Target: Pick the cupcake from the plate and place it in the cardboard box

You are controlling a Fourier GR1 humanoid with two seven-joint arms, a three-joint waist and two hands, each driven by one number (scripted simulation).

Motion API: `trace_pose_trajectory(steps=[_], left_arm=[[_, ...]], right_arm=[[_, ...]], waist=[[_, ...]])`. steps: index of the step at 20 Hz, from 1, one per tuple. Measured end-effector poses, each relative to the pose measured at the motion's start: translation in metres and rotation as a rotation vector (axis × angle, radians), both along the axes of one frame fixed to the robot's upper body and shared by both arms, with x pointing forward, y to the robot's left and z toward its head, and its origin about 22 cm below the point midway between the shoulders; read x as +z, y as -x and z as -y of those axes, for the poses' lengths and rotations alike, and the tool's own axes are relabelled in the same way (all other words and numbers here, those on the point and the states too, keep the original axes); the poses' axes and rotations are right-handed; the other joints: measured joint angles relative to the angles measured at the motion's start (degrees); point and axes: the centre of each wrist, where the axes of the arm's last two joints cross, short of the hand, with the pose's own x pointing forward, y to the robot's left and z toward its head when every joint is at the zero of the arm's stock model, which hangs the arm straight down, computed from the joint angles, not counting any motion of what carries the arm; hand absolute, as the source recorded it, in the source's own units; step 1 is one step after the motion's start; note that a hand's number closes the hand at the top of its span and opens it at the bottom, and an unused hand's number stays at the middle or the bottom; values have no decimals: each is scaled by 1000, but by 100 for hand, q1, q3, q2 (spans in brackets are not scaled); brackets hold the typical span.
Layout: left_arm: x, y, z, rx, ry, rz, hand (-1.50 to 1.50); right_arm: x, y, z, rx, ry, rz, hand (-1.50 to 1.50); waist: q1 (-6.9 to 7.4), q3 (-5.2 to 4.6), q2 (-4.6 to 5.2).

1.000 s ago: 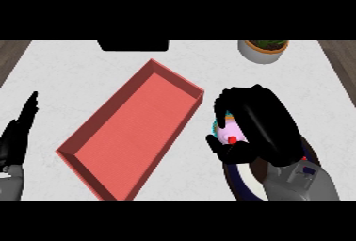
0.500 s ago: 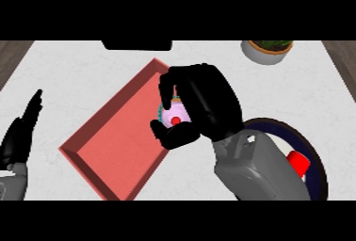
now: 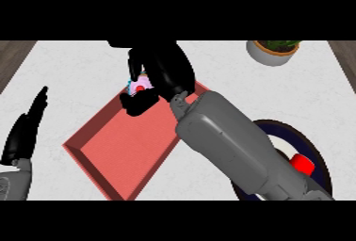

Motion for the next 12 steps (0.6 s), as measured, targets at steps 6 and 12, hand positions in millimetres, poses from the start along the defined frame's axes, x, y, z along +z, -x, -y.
trace_pose_trajectory(steps=[6,12], left_arm=[[3,-11,7,-23,0,13,0],[2,-15,13,-45,-5,21,0]], right_arm=[[-16,-19,-22,-42,41,-29,150],[-32,-38,-19,-136,21,-128,-150]], waist=[[143,-4,36],[299,-7,83]])
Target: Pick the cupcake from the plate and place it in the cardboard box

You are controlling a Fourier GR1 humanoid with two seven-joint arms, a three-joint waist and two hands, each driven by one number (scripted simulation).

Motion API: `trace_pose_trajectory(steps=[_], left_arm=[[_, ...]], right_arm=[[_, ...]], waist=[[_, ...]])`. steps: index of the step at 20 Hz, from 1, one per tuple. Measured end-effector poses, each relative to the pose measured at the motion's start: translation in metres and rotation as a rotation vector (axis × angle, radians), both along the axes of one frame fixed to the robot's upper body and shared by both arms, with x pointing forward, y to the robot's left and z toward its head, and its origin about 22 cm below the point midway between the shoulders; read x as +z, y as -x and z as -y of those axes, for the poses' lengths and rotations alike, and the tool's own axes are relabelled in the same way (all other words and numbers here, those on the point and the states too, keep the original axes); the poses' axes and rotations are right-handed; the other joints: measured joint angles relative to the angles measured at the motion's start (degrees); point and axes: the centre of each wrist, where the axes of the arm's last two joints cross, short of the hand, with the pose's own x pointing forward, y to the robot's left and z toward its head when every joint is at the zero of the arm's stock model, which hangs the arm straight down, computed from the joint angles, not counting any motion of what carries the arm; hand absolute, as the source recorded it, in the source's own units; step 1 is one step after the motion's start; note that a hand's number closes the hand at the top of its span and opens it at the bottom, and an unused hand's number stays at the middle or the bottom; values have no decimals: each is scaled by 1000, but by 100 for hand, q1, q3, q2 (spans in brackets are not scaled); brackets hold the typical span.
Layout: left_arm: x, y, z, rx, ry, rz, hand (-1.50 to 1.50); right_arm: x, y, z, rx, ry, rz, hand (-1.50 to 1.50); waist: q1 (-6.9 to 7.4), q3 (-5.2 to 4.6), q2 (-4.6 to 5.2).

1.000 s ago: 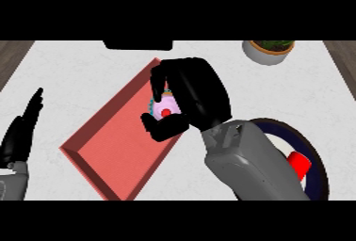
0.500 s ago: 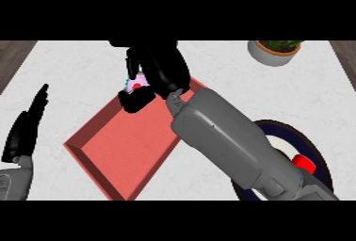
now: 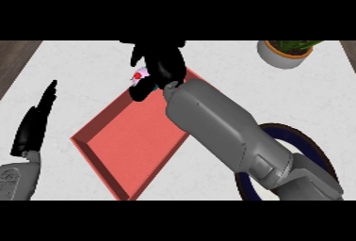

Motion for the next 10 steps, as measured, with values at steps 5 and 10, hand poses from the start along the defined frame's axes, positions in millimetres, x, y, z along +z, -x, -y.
trace_pose_trajectory(steps=[5,10], left_arm=[[1,-6,7,-20,3,-2,0],[5,-5,8,-31,0,8,0]], right_arm=[[-12,-5,3,-18,-44,-69,-150],[-22,-6,6,-15,-128,-8,-150]], waist=[[83,1,23],[154,5,31]])
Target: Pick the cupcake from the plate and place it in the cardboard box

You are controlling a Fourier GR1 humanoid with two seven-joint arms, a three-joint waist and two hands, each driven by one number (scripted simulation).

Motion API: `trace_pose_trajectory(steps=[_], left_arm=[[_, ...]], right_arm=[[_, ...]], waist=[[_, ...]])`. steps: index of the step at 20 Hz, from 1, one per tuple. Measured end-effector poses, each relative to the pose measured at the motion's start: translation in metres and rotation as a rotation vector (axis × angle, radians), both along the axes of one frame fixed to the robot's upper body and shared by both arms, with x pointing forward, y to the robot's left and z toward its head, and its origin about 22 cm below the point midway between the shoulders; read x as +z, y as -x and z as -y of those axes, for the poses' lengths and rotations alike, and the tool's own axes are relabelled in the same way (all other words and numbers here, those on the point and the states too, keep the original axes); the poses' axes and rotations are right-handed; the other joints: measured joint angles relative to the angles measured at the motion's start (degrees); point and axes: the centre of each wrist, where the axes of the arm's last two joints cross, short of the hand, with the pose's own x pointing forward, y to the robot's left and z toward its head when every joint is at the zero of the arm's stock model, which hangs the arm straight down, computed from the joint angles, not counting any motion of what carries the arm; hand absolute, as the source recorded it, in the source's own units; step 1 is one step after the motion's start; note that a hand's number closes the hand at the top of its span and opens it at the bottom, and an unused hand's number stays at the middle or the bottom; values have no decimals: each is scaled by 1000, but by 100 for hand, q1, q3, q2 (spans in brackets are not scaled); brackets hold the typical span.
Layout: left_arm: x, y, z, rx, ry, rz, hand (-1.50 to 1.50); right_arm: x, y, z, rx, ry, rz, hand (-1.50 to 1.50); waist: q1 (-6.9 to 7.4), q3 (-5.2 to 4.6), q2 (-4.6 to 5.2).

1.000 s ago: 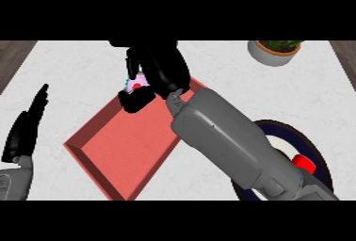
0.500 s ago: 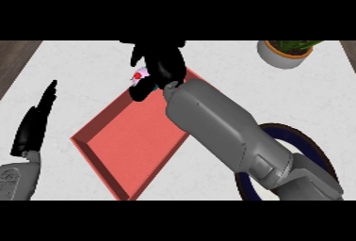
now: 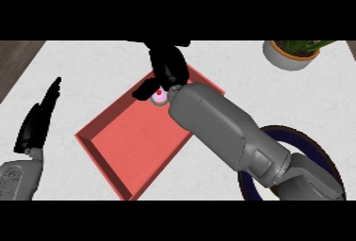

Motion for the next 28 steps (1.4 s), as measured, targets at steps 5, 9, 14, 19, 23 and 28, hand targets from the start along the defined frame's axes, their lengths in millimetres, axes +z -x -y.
trace_pose_trajectory(steps=[5,9,14,19,23,28], left_arm=[[-4,4,-6,17,2,-4,0],[-6,7,-12,48,0,-8,0],[-1,12,-21,75,-1,-17,0],[-10,26,-30,112,1,-31,0],[-18,32,-33,128,0,-32,0],[-18,39,-40,132,2,-36,0]], right_arm=[[1,0,2,-15,-145,87,-150],[6,-4,7,-44,-284,129,-150],[7,-17,24,-33,-401,134,-150],[-4,-26,71,-55,-453,123,-150],[-8,-32,123,-88,-456,118,-150],[-16,-26,193,-94,-426,120,-150]], waist=[[-107,3,-21],[-256,6,-51],[-443,9,-91],[-645,9,-149],[-723,9,-166],[-767,10,-180]])
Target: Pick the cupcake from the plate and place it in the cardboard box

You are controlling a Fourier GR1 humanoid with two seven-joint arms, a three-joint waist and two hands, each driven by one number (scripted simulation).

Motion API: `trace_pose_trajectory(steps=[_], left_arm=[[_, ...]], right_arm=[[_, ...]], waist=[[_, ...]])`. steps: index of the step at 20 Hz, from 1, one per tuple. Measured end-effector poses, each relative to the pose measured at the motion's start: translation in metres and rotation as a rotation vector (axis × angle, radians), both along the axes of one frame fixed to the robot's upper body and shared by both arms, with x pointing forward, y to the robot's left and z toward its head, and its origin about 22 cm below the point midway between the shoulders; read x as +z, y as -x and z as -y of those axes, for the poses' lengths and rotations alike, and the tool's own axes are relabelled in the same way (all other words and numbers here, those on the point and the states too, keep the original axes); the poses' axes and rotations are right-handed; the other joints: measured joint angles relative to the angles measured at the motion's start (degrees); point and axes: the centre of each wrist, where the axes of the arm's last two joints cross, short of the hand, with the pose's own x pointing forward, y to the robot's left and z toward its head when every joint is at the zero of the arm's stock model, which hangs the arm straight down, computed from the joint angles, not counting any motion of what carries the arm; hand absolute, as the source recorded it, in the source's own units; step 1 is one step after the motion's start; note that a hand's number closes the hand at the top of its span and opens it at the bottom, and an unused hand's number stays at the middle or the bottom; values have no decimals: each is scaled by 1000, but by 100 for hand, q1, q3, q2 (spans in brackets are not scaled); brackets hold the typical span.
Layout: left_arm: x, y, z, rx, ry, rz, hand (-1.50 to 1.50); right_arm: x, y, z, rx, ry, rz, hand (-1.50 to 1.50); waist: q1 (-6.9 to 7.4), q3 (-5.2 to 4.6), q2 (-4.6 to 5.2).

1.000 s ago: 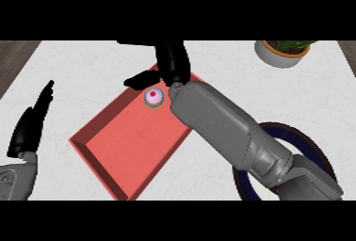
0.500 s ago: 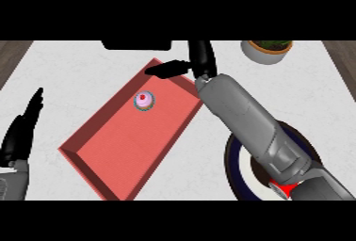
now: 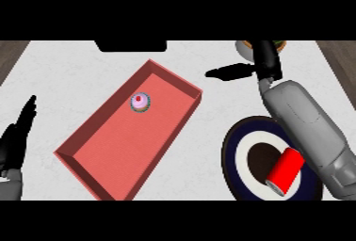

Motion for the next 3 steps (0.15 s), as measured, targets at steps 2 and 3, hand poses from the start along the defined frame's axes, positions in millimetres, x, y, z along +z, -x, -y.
trace_pose_trajectory(steps=[2,3], left_arm=[[1,-2,-5,2,-1,1,0],[3,-3,-6,2,-4,6,0]], right_arm=[[4,4,23,16,15,-10,-150],[3,6,36,21,27,-16,-150]], waist=[[-9,-2,-1],[-6,-2,1]])
